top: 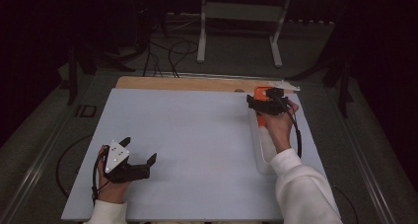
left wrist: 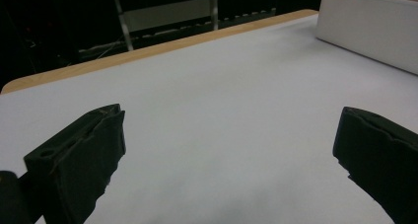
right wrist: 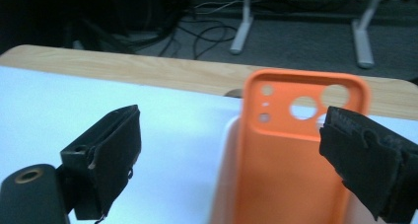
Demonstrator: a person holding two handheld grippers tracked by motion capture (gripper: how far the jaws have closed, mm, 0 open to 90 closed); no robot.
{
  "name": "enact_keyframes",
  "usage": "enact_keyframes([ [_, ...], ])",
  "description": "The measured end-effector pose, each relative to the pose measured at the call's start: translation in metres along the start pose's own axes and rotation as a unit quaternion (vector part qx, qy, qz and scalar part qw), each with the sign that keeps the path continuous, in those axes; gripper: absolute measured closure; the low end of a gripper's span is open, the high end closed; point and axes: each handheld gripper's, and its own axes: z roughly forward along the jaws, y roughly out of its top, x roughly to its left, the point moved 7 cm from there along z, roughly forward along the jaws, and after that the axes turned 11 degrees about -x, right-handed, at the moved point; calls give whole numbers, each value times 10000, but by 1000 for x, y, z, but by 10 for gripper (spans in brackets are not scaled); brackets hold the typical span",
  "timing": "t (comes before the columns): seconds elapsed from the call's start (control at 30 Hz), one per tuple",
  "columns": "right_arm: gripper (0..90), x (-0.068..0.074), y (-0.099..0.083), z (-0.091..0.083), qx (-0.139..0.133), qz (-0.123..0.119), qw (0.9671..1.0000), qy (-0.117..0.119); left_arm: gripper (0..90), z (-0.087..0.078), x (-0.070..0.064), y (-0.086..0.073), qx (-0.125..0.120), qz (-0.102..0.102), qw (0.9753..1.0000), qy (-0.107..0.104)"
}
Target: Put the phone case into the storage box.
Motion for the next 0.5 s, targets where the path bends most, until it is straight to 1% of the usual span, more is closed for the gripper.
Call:
enact_keyframes([
  [0.07, 87, 7, 0, -5, -12, 10, 9999, 150, 1, 0, 0, 0, -8, -6, 10000, 0],
  [0.2, 88, 16, 0, -13, -43, -19, 9994, 352, 1, 0, 0, 0, 1, -3, 10000, -13],
  [0.3, 88, 22, 1, -21, -72, -55, 9989, 462, 1, 0, 0, 0, 7, -8, 10000, -18],
  [0.4, 88, 27, 1, -28, -111, -17, 9983, 565, 1, 1, 0, 0, 10, -12, 10000, -18],
  [0.43, 88, 28, 1, -31, -125, 28, 9981, 610, 1, 1, 0, 0, 12, -15, 10000, -19],
  [0.47, 88, 28, 1, -31, -125, 28, 9981, 610, 1, 1, 0, 0, 12, -15, 10000, -19],
  [0.5, 88, 33, 0, -39, -151, 86, 9972, 734, 1, 1, -1, 0, 17, -5, 10000, -42],
])
